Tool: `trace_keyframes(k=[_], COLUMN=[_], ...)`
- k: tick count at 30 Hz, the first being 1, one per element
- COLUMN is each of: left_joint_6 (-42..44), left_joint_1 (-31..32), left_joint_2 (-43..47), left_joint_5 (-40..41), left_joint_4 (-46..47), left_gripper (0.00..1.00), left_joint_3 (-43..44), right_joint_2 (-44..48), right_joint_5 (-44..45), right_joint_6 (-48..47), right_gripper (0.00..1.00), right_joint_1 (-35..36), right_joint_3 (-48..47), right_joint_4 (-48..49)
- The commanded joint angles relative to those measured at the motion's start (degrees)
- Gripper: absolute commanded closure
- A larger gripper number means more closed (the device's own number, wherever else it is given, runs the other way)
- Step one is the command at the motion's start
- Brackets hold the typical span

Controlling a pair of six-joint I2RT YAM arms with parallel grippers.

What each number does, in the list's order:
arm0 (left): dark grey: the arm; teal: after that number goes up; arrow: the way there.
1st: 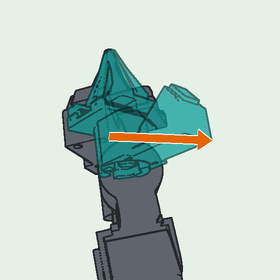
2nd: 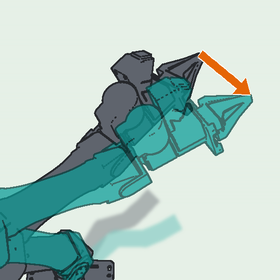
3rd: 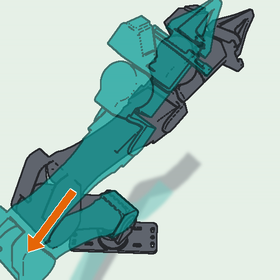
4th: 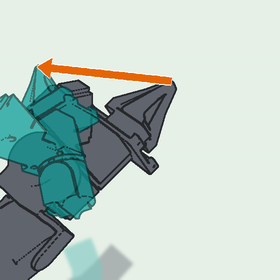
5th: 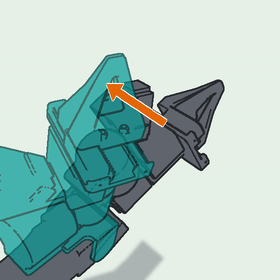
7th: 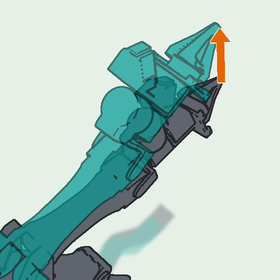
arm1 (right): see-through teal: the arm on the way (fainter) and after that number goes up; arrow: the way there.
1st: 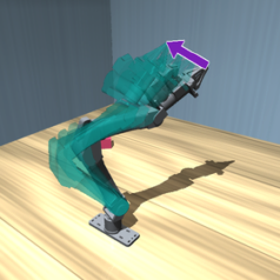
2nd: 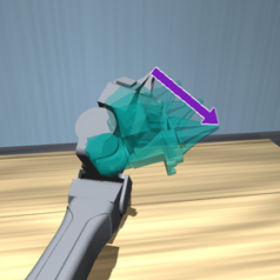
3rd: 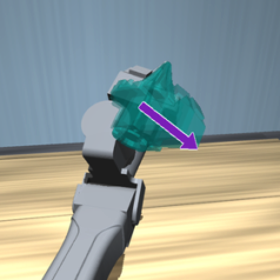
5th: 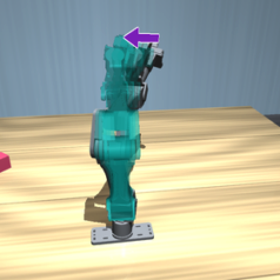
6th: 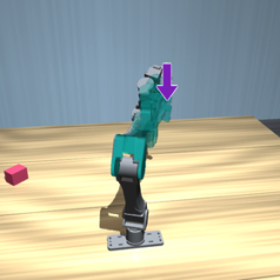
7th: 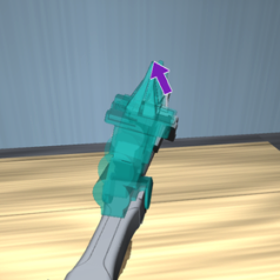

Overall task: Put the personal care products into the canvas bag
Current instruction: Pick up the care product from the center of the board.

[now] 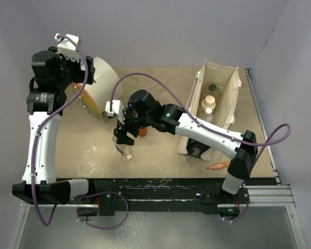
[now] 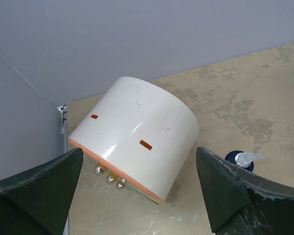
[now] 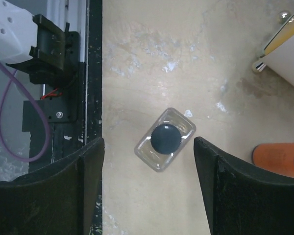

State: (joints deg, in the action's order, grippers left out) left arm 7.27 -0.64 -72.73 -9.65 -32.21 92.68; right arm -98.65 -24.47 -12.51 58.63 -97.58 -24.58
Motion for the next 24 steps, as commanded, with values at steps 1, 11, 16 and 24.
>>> trace_keyframes(k=[1,11,16,24], left_joint_6=[0.66,0.52,0.25,-1.75], left_joint_1=[-0.50,-0.67,-1.12,-3.65], left_joint_2=[2.09,3.83,4.26,5.69], left_joint_5=[0.87,-1.22,-1.40,-3.46], left_joint_4=[3.23,4.34,4.69,5.84], left_gripper=[0.01,0.01,0.01,0.01], left_joint_3=[-0.31,-2.48,-2.68,-4.40], right_joint_2=[-1.28,-5.00,-6.62,-10.20], right_joint_5=[11.52,23.53,23.22,19.71], right_joint_6=[3.61,4.41,4.97,6.79], right_gripper=[0.23,0.12,0.09,0.14], right_joint_1=[4.09,6.91,6.99,7.02], right_joint_3=[0.49,2.19,3.98,4.39], right_joint_4=[4.59,6.56,7.40,5.39])
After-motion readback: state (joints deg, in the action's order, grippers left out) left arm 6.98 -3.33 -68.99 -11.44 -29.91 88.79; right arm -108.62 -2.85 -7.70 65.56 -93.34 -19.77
